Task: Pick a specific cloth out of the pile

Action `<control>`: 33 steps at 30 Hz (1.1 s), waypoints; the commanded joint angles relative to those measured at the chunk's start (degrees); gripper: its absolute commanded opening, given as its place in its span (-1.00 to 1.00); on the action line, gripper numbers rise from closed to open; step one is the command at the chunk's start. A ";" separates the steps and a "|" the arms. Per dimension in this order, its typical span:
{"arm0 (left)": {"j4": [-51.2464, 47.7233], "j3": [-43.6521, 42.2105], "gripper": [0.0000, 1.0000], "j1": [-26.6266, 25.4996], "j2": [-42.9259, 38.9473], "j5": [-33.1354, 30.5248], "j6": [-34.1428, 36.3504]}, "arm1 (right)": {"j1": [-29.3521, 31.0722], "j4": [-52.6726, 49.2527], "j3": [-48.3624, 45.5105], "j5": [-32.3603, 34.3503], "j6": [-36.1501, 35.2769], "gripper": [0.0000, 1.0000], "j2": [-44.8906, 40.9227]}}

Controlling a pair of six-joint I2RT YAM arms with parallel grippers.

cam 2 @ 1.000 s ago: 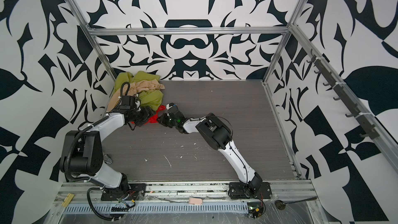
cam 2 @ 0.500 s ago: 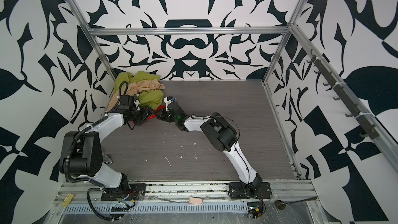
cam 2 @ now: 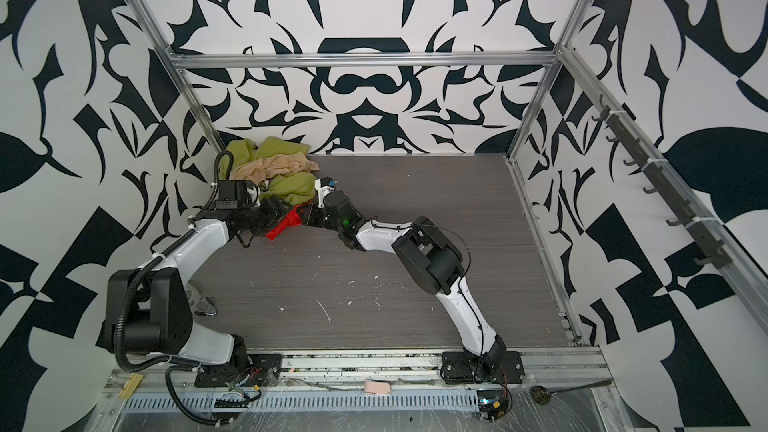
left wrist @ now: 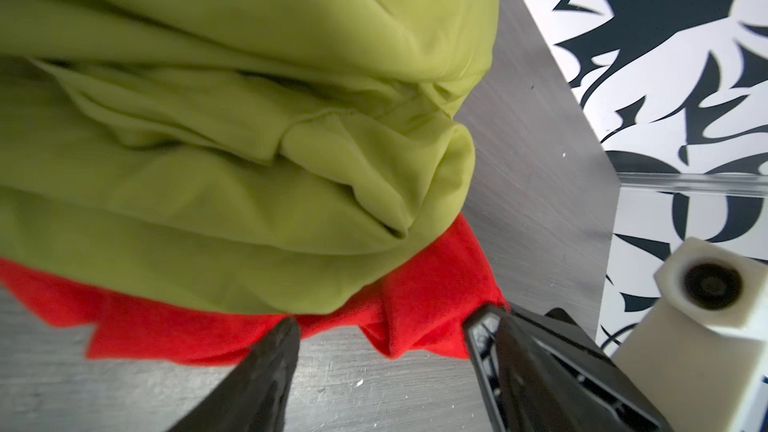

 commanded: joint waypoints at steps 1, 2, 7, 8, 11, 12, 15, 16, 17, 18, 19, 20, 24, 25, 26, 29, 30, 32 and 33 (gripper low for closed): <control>0.06 0.38 0.55 1.13 -2.51 1.73 0.69 | 0.17 4.03 3.07 1.29 -2.30 -1.00 -5.08; 0.34 0.17 0.55 1.36 -2.95 1.95 0.62 | 0.22 3.93 3.59 1.31 -2.51 -1.00 -5.35; 0.31 0.87 0.54 2.09 -4.55 2.37 0.71 | 0.22 4.10 5.60 1.51 -2.94 -1.00 -6.40; 0.22 1.07 0.55 2.15 -4.78 2.54 0.75 | 0.22 4.16 5.70 1.57 -3.16 -1.00 -6.66; 0.21 0.95 0.55 2.35 -5.69 2.47 0.84 | 0.26 4.30 5.45 2.01 -3.67 -1.00 -7.95; 0.21 0.86 0.55 2.37 -5.89 2.30 0.84 | 0.22 4.47 5.44 2.20 -3.58 -1.00 -8.33; 0.30 0.76 0.55 2.73 -6.28 2.16 0.75 | 0.22 5.35 6.27 2.24 -3.16 -1.00 -9.28; 0.46 0.64 0.55 2.82 -6.32 2.11 0.72 | 0.14 5.09 6.87 2.21 -3.27 -1.00 -9.41; 0.48 0.73 0.55 2.92 -6.46 2.13 0.62 | 0.21 5.13 7.37 2.20 -3.35 -1.00 -9.50; 0.50 0.75 0.55 3.07 -6.54 2.11 0.66 | 0.22 5.16 7.75 2.26 -3.44 -1.00 -9.59; 0.57 0.83 0.55 3.09 -6.61 2.12 0.66 | 0.17 5.15 8.17 2.26 -3.42 -1.00 -9.68; 0.61 0.85 0.55 3.09 -6.72 2.14 0.66 | 0.17 5.21 8.44 2.24 -3.44 -1.00 -9.77; 0.65 0.62 0.55 3.29 -7.34 2.02 0.66 | 0.17 5.49 8.79 2.22 -3.44 -1.00 -10.12; 0.70 0.51 0.55 3.38 -7.58 2.03 0.75 | 0.22 5.58 8.59 2.27 -3.51 -1.00 -10.27; 0.74 0.43 0.55 3.39 -7.69 1.93 0.84 | 0.22 5.68 8.52 2.33 -3.60 -1.00 -10.46; 1.07 -0.03 0.55 3.54 -8.12 1.97 1.00 | 0.22 5.77 8.10 2.50 -3.87 -1.00 -11.03; 1.18 -0.16 0.55 3.57 -8.30 2.03 1.10 | 0.22 5.77 7.94 2.65 -4.05 -1.00 -11.17; 1.50 -0.20 0.55 3.59 -8.56 2.46 1.35 | 0.06 6.05 7.70 2.75 -4.13 -1.00 -11.35; 1.75 -0.28 0.55 3.53 -8.78 2.82 1.66 | 0.06 6.10 7.69 2.88 -4.20 -1.00 -11.52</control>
